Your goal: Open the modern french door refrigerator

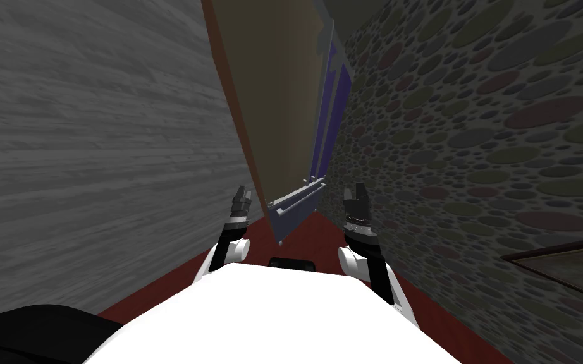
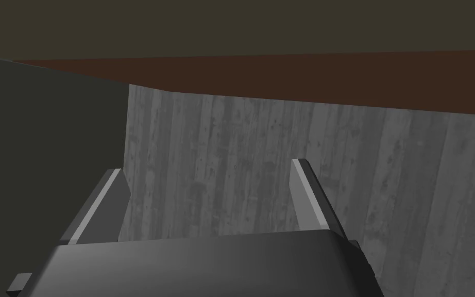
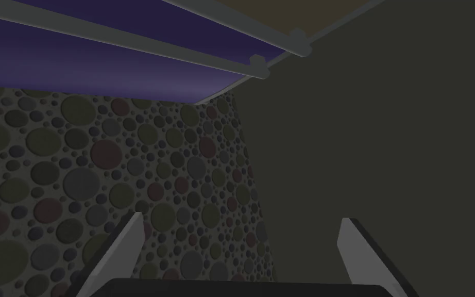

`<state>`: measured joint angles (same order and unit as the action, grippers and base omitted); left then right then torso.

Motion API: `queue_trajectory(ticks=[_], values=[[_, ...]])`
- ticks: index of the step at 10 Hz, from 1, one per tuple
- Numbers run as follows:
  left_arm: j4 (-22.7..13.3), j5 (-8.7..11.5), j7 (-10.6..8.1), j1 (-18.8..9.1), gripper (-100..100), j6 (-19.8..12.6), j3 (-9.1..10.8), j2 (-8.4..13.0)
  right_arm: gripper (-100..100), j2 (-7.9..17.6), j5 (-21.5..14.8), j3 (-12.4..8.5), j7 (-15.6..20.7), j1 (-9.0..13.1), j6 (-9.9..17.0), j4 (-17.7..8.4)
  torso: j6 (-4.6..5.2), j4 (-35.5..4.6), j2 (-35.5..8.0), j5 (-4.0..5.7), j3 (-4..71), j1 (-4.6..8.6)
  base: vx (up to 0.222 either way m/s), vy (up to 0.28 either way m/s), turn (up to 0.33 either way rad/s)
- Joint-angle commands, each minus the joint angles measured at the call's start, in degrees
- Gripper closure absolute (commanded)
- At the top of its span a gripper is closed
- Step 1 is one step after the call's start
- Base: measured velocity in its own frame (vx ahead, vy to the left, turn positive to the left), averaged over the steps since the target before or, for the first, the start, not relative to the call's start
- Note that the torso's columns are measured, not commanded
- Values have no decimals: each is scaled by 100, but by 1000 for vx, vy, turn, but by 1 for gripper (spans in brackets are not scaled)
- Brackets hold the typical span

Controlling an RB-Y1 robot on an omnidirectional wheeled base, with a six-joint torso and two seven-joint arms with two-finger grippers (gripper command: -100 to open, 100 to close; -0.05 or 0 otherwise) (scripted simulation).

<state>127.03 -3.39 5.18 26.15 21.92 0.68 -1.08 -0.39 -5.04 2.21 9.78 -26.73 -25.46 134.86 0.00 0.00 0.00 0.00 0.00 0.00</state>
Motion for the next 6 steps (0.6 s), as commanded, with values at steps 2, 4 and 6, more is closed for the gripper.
queue_trajectory(ticks=[2, 4, 6], values=[[0, 0, 0, 0, 0, 0, 0, 0, 0, 0, 0, 0, 0, 0, 0, 0, 0, -600, -597, 0, 1200, 0, 0, 0, 0], [1, 0, 0, 0, 0, 0, 0, 0, 0, 0, 0, 0, 0, 0, 0, 1, 0, -1424, -1422, 0, 2850, 0, 0, 0, 0], [1, 0, 0, 0, 0, 0, 0, 0, 0, 0, 0, 0, 0, 0, 0, 1, 0, -2268, -2269, 0, 4536, 0, 0, 0, 0]])
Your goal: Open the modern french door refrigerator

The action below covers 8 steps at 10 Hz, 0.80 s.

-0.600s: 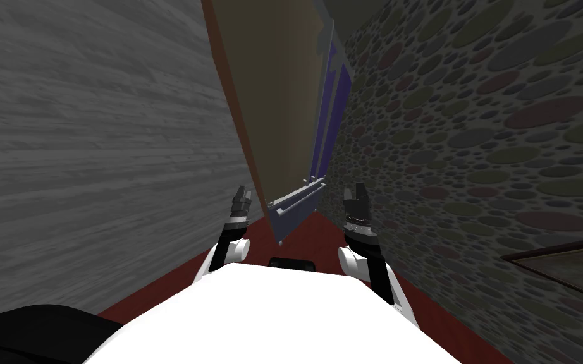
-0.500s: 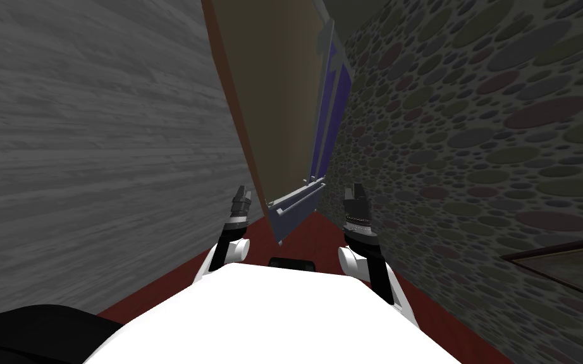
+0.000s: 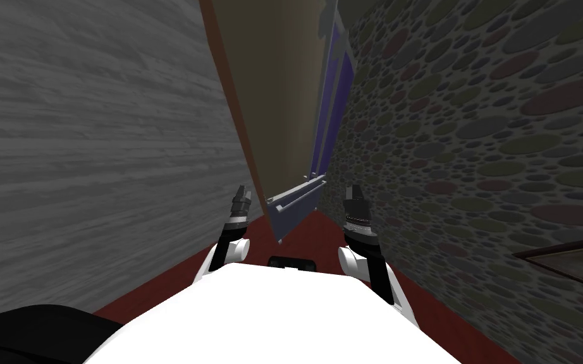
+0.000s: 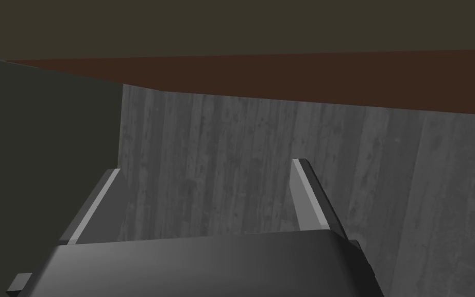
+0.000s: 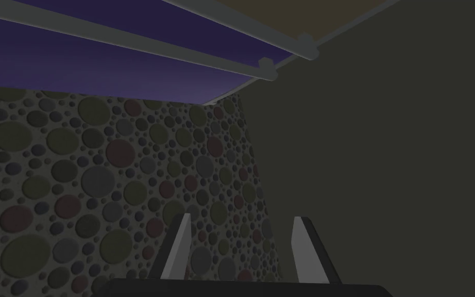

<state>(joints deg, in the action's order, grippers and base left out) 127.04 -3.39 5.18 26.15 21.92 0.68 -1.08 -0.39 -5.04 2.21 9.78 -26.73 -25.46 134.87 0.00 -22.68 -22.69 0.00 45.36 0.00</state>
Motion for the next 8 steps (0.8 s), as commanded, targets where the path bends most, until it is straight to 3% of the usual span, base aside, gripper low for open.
queue_trajectory(ticks=[1, 3, 4, 5, 8], values=[[0, 0, 0, 0, 0, 0, 0, 0, 0, 0, 0, 0, 0, 0, 0, 0, 0, -423, -424, 0, 845, 0, 0, 0, 0], [0, 0, 0, 0, 0, 0, 0, 0, 0, 0, 0, 0, 0, 0, 0, 0, 0, -1269, -1270, 0, 2537, 0, 0, 0, 0], [-31, 10, -3, -4, -100, -21, 17, 196, 0, 0, 0, 0, 0, 0, 0, 0, 0, -1692, -1693, 0, 3383, 0, 15, -16, 21], [-62, 20, -6, -9, -100, -43, 35, 331, 0, 0, 0, 0, 0, -1, 0, -2, 0, -1880, -1883, 1, 3778, 3, 15, -29, 38], [-204, 67, -19, -28, -100, -145, 118, 677, 0, -1, 0, 1, 0, -1, 0, -2, 0, -1956, -1949, 2, 3925, 9, 42, -66, 49]])
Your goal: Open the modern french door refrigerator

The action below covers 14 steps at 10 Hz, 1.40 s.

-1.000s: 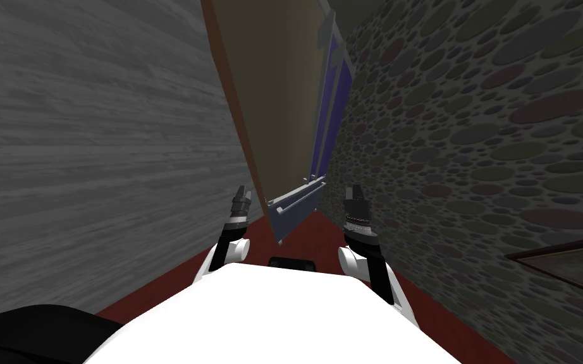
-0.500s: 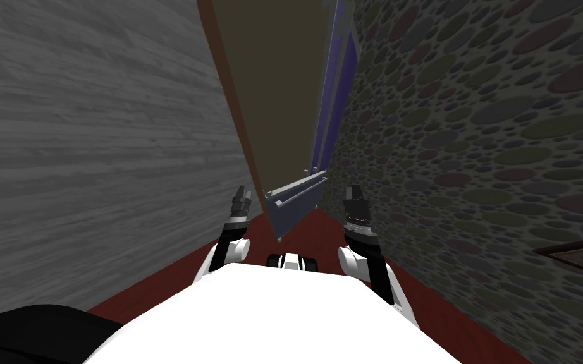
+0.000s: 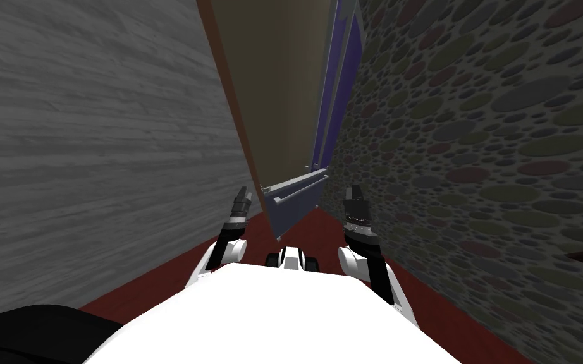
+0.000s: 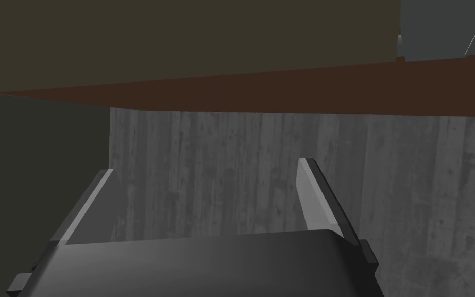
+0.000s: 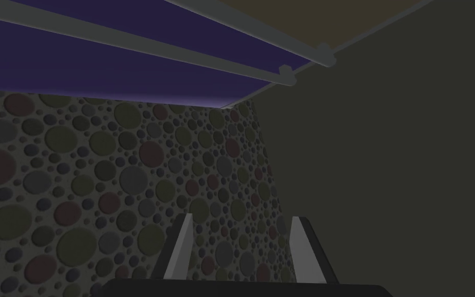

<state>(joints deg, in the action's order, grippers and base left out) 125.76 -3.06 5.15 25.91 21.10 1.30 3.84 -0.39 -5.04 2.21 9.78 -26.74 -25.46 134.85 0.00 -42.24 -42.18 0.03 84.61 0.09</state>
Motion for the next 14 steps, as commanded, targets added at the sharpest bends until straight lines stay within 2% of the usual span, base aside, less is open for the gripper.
queue_trajectory(ticks=[1, 2, 5, 11, 14], values=[[-205, 77, -28, -21, -100, -155, 132, 337, 0, 0, 0, 0, 0, 0, 0, 0, 0, -2, -2, 1, 0, 3, 78, -165, 120], [-349, 125, -41, -40, -100, -259, 217, 437, 0, -1, 0, 1, 0, -1, 0, 0, -1, -2, 0, 5, 1, 19, 107, -190, 162], [-703, 245, -74, -87, -100, -517, 430, 550, 0, -1, 0, 1, 0, -1, 0, 0, -1, -3, -5, -6, -1, -17, 110, -165, 138], [-1253, 446, -128, -156, -100, -944, 787, 552, 0, -1, 0, 1, 0, 0, 0, 0, 0, -3, -5, -6, -1, -23, 74, -187, 109], [-1617, 582, -164, -201, -100, -1231, 1029, 512, 0, -1, 0, 1, 0, 0, 0, 0, 0, -3, -7, 0, -2, 0, 95, -171, 140]])
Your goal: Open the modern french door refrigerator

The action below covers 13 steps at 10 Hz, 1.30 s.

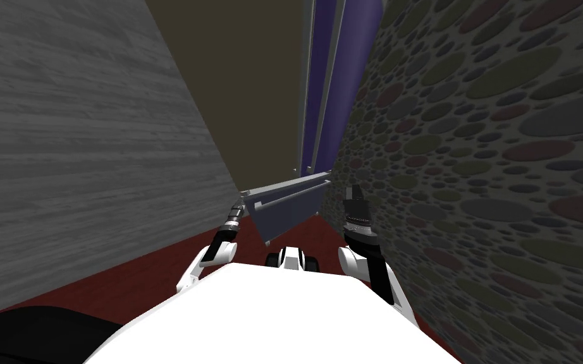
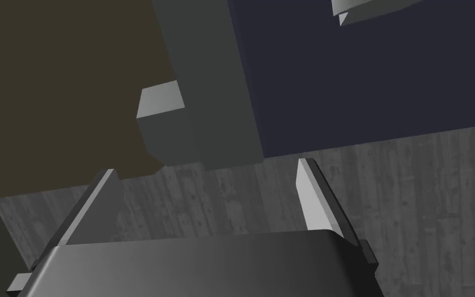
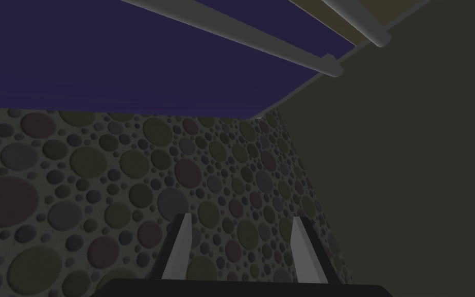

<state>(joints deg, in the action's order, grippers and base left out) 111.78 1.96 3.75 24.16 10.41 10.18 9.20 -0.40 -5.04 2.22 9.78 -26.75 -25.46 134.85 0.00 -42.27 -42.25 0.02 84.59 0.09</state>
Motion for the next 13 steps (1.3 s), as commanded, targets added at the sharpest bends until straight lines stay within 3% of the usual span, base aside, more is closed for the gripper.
queue_trajectory(ticks=[1, 3, 5, 9, 10, 13], values=[[-284, 105, -30, -34, -100, -215, 186, -43, 0, 0, 0, 0, 0, -1, 0, 0, 0, 3, 13, 2, 7, 3, 105, -182, 130], [-482, 184, -51, -58, -100, -380, 328, -145, 0, -1, 0, 1, 0, 1, 0, 0, 1, -5, -20, 1, -12, 6, 36, -223, 118], [-712, 277, -75, -85, -100, -574, 493, -440, 0, 0, 0, 0, 0, 0, 0, 0, -1, -1, 1, -4, -1, -17, 75, -194, 157], [-837, 327, -88, -99, -100, -680, 584, -917, 0, 1, 0, -1, 0, 1, 0, 0, 0, -2, -6, -9, -4, -34, 27, -101, 39], [-845, 331, -89, -100, -100, -687, 591, -986, 0, 2, 0, -1, 0, 1, 0, 0, 0, -2, -5, -8, -3, -31, 15, -22, 14], [-804, 340, -97, -110, -100, -729, 611, -918, 0, 2, 0, -2, 0, 0, 0, 0, 0, 3, 18, -5, 9, -23, 53, 15, -8]])
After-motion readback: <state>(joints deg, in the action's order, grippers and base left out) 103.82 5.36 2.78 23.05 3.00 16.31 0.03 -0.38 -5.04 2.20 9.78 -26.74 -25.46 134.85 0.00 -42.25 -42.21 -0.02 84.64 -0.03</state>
